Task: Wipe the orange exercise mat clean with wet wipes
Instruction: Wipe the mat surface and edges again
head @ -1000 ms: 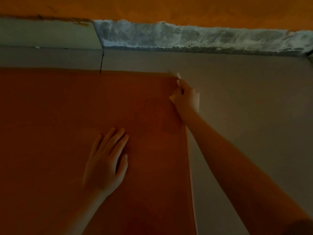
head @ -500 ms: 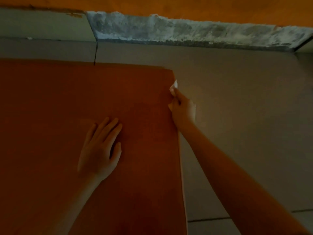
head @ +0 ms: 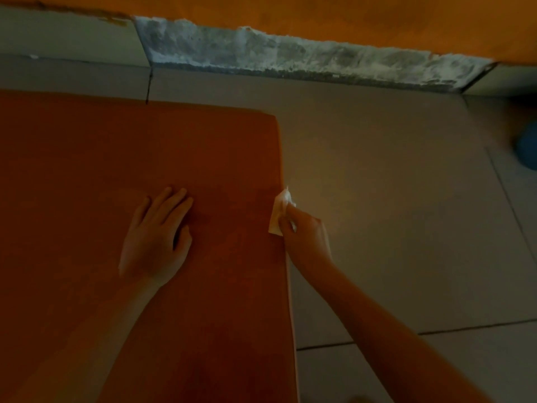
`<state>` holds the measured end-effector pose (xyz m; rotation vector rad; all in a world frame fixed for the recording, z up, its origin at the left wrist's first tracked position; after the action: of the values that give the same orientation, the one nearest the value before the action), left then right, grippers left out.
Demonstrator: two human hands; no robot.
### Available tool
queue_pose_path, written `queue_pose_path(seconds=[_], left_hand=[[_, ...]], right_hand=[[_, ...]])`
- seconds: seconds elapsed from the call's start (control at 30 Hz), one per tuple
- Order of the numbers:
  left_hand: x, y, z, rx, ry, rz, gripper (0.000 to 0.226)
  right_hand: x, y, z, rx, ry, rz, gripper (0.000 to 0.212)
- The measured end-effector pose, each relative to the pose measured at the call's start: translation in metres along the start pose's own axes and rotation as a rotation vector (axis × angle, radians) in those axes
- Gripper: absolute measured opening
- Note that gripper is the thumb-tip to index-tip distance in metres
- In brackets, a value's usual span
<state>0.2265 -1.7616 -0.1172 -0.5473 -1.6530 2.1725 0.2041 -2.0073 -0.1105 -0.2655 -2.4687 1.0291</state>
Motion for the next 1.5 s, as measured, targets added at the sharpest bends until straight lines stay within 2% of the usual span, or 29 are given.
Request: queue_pose_path(seconds=[0.17, 0.33, 0.6, 0.77, 0.9, 0.97, 1.03, 1.1, 1.13, 1.23, 1.3, 1.33, 1.4, 1.43, 1.5], left_hand=[[-0.001, 0.000, 0.000, -0.009, -0.003, -0.009, 0.058], [0.000, 0.001, 0.000, -0.018, -0.009, -0.019, 0.059], [-0.004, 0.007, 0.000, -0.150, -0.045, -0.112, 0.062], [-0.001, 0.005, 0.007, -0.276, -0.108, -0.217, 0.057], [0.002, 0.001, 0.018, -0.290, -0.201, -0.260, 0.055], [0.005, -0.001, 0.023, -0.283, -0.253, -0.266, 0.056], [0.005, -0.002, 0.026, -0.273, -0.260, -0.279, 0.056], [0.005, -0.004, 0.025, -0.263, -0.243, -0.302, 0.055], [0.005, -0.005, 0.024, -0.264, -0.226, -0.311, 0.055], [0.004, -0.009, 0.024, -0.285, -0.193, -0.333, 0.055], [0.003, -0.009, 0.023, -0.301, -0.180, -0.347, 0.054], [0.003, -0.009, 0.022, -0.302, -0.176, -0.354, 0.054], [0.002, -0.010, 0.021, -0.297, -0.168, -0.359, 0.055], [0.003, -0.010, 0.021, -0.290, -0.166, -0.360, 0.055], [0.006, -0.010, 0.021, -0.263, -0.166, -0.362, 0.055]], right_hand=[[-0.011, 0.004, -0.009, -0.023, -0.027, 0.111, 0.029], [0.001, 0.001, 0.007, 0.087, 0.071, -0.008, 0.031], [0.040, -0.004, 0.015, 0.210, 0.050, -0.045, 0.031], [0.068, -0.006, 0.028, 0.340, 0.037, -0.141, 0.033], [0.086, -0.010, 0.043, 0.471, 0.052, -0.256, 0.031], [0.084, -0.016, 0.048, 0.556, 0.083, -0.252, 0.031], [0.075, -0.029, 0.048, 0.474, 0.130, -0.082, 0.028], [0.065, -0.037, 0.046, 0.270, 0.184, 0.118, 0.026], [0.061, -0.034, 0.044, 0.164, 0.202, 0.162, 0.025], [0.060, -0.006, 0.025, -0.056, 0.179, 0.077, 0.037], [0.066, 0.011, 0.009, -0.093, 0.116, 0.020, 0.025], [0.068, 0.014, 0.008, -0.103, 0.095, 0.032, 0.021], [0.066, 0.011, 0.020, -0.163, 0.092, 0.113, 0.035], [0.064, 0.012, 0.030, -0.180, 0.123, 0.122, 0.042], [0.062, 0.012, 0.043, -0.152, 0.161, 0.086, 0.041]])
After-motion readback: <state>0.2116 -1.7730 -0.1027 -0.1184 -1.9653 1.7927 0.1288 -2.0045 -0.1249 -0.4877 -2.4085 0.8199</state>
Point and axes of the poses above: each hand's wrist, its own x-axis away from the middle knuckle, its own y-axis out of the palm, z = x × y, the point moved 6 cm from there along -x, towards the middle knuckle, and after that the axes turned 13 degrees about y, right-handed, at the moved point
